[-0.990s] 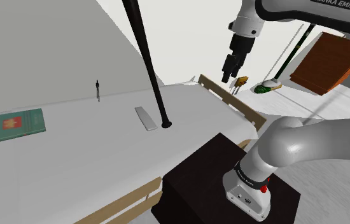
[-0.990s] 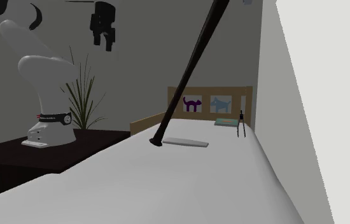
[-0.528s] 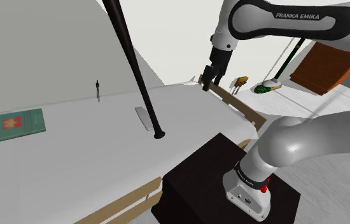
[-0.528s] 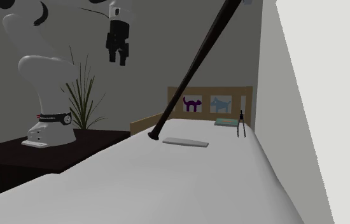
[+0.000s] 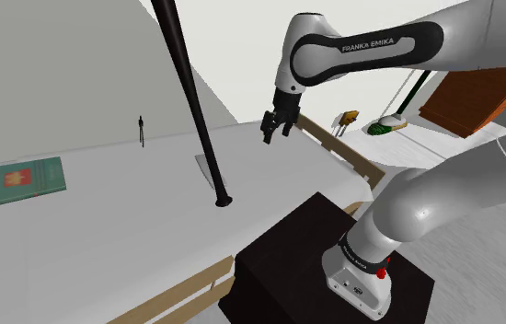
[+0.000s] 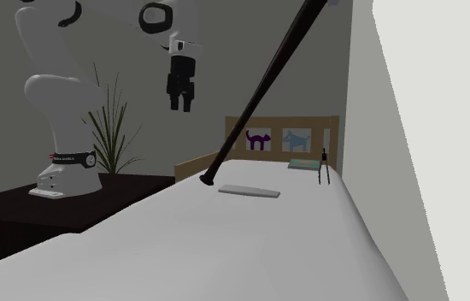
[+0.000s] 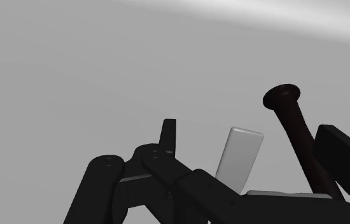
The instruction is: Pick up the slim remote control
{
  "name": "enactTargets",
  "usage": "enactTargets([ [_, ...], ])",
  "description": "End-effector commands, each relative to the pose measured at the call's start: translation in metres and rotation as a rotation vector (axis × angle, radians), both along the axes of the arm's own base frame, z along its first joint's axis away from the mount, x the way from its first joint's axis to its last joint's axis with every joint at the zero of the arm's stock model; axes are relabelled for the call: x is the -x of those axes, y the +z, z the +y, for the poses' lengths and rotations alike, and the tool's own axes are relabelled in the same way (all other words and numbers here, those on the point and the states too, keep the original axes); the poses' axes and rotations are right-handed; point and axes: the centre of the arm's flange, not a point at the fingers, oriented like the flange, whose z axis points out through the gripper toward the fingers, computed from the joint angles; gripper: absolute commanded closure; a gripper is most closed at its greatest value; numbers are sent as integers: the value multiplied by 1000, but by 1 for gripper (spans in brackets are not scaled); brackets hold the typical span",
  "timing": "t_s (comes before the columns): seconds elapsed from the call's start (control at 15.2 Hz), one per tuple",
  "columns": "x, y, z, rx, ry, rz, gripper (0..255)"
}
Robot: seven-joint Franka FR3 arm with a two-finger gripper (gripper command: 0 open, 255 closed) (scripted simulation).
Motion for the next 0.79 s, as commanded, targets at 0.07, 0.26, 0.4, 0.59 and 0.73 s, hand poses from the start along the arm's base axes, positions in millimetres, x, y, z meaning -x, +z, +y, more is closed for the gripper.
enactTargets([
  [0.07,-23,-30,11,-2,-23,-9,0],
  [0.26,-47,-59,19,-2,-46,-17,0],
  [0.4,-64,-78,25,-3,-62,-23,0],
  [0.59,-89,-107,32,-4,-85,-30,0],
  [0.73,-106,-126,37,-4,-100,-36,0],
])
